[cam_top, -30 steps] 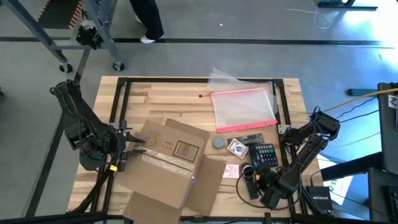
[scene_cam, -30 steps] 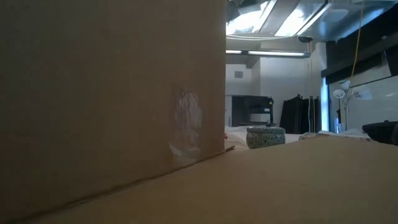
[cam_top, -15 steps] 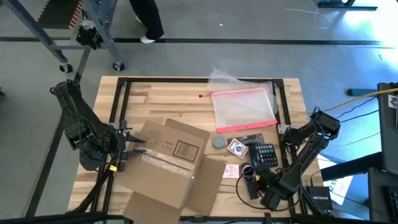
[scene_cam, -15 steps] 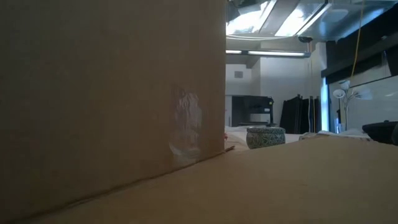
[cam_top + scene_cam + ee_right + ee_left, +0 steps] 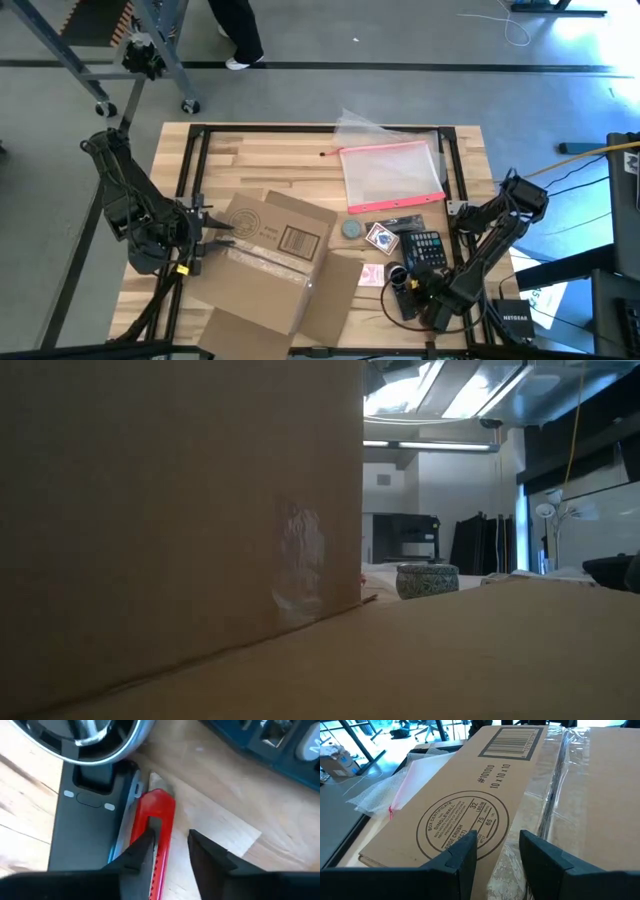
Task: Unpack boxes
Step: Break down box until it is fully flat
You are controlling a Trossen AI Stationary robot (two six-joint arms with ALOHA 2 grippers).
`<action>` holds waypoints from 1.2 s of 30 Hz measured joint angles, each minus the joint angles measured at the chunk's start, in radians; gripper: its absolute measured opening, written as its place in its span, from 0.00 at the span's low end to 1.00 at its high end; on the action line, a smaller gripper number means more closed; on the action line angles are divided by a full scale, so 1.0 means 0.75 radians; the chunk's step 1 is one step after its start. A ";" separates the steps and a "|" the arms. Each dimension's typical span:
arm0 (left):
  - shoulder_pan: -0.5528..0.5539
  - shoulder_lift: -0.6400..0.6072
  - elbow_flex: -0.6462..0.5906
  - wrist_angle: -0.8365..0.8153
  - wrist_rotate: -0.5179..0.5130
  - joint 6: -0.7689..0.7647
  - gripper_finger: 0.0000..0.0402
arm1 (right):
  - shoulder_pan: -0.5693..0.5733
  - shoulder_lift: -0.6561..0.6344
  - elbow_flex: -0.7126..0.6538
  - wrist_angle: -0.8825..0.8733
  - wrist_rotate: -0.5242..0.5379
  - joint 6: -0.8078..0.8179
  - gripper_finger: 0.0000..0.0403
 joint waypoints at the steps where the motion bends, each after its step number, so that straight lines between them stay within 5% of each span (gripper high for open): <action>1: 0.000 0.000 0.000 0.000 0.000 -0.002 0.35 | 0.000 0.000 -0.004 -0.001 0.003 0.000 0.23; 8: 0.000 0.000 0.000 0.000 0.000 0.002 0.35 | 0.000 -0.003 -0.036 0.060 0.022 -0.002 0.02; 27: 0.000 -0.001 0.000 0.002 0.000 0.040 0.35 | -0.001 0.013 0.341 -0.468 0.014 -0.068 0.00; 36: 0.000 -0.001 0.000 0.001 0.001 0.018 0.35 | 0.000 0.010 0.421 -0.442 -0.038 -0.081 0.05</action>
